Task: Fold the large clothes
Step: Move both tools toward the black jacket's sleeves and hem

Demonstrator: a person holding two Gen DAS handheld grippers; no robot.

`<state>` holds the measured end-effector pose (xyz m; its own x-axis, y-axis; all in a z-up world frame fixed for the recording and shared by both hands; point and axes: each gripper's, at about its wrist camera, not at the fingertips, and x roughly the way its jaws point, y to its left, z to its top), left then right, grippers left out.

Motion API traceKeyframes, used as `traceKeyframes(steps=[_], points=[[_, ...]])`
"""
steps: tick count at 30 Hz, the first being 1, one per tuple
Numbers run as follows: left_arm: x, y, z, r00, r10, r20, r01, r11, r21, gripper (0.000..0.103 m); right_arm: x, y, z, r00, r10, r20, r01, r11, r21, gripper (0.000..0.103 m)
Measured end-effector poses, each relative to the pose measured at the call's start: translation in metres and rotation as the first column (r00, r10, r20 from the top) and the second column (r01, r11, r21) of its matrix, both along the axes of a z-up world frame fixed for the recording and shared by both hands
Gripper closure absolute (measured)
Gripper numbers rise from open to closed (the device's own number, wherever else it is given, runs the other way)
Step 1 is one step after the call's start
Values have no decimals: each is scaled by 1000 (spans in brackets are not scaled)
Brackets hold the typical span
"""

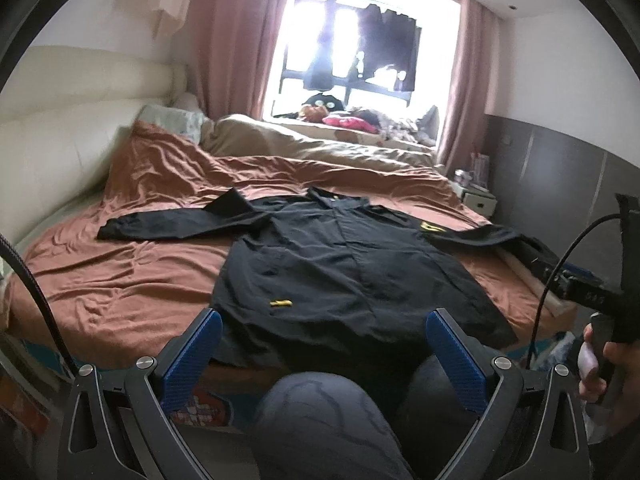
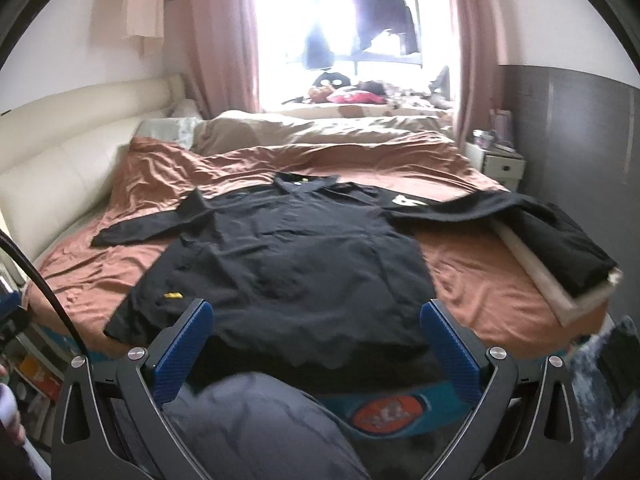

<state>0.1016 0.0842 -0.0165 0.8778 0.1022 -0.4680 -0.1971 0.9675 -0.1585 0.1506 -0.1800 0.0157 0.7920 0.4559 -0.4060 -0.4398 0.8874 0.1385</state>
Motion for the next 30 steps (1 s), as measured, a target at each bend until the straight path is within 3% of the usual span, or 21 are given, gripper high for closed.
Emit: traceKeyframes(steps=[12, 24, 30], points=[[54, 72, -8, 992, 106, -69, -108, 994, -25, 1, 92, 53, 39, 972, 215, -92, -211, 976, 58, 0], [115, 183, -22, 959, 240, -150, -249, 968, -45, 2, 196, 117, 49, 970, 217, -109, -209, 975, 80, 0], [149, 248, -25, 937, 300, -178, -317, 946, -76, 5, 254, 151, 31, 961, 202, -190, -192, 979, 68, 0]])
